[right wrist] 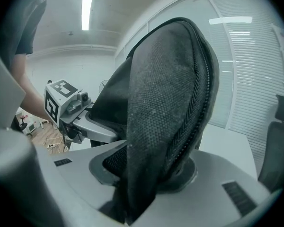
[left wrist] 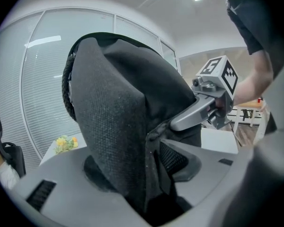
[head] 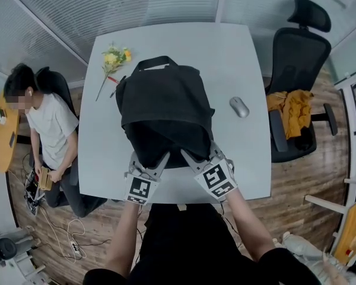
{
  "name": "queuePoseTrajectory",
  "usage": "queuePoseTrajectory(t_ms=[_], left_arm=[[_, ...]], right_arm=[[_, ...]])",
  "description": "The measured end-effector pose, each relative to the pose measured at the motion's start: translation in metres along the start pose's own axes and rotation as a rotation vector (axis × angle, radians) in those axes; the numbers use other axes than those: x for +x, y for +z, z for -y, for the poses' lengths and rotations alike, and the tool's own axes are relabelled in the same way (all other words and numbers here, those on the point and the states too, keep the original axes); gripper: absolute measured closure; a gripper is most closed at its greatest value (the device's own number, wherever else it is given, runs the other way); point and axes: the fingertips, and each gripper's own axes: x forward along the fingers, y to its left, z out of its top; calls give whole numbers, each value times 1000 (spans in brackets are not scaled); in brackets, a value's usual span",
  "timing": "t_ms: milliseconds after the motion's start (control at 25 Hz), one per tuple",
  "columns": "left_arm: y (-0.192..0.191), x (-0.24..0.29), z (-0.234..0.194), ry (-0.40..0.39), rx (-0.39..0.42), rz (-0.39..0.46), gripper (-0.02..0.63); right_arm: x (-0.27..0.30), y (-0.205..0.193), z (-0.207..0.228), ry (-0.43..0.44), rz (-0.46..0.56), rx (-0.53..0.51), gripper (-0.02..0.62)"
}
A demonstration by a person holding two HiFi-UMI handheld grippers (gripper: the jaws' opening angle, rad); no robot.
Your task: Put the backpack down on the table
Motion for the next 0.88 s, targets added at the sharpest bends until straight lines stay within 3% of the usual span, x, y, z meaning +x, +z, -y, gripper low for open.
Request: queuePoseTrajectory(t_ms=[160, 240, 520, 880], left_arm=[[-3, -2, -3, 36, -30, -9, 332], [-10, -3, -8, 73, -54, -41, 230], [-10, -16, -8, 98, -64, -39, 224], [-15, -46, -6, 121, -71, -10, 224]], right_arm=[[0, 2, -1, -2, 8, 7, 413], [-2, 3, 0, -15, 12, 13, 382], [-14, 1, 9, -64, 6, 22, 327], [-45, -6, 9, -219, -15, 49, 302]])
